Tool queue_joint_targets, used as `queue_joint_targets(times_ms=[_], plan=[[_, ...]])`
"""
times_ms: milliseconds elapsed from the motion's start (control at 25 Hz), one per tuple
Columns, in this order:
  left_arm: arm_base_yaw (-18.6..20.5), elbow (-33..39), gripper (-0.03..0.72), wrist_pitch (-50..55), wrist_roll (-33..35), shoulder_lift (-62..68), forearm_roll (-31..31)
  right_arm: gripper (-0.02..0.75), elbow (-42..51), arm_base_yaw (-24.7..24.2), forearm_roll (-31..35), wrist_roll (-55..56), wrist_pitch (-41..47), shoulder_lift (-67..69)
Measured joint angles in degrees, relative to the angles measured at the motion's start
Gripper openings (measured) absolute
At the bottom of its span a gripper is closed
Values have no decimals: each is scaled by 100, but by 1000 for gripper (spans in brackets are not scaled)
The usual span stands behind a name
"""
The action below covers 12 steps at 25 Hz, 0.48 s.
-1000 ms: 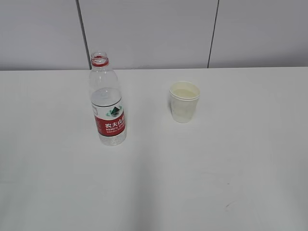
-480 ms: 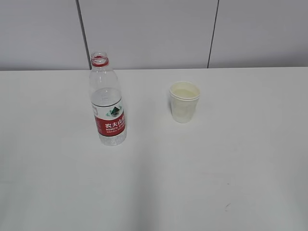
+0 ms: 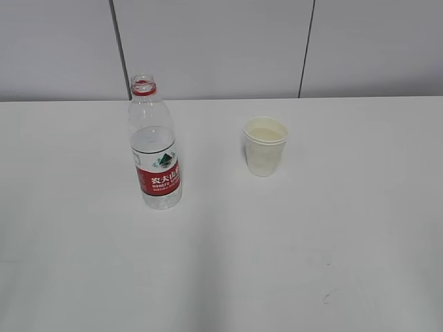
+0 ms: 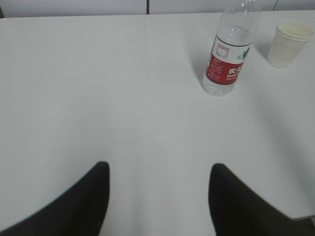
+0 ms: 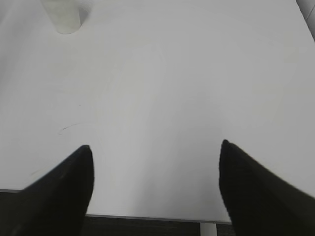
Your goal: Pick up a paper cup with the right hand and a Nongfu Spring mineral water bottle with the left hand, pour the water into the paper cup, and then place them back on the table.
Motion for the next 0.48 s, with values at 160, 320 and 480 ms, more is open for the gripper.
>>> queue_joint_targets(times_ms=[160,320,480], plan=[[0,0,405,0,0,0,0,587,0,0,0,0,0,0],[0,0,405,0,0,0,0,587,0,0,8,0,0,0],[0,0,405,0,0,0,0,587,0,0,8,0,0,0]])
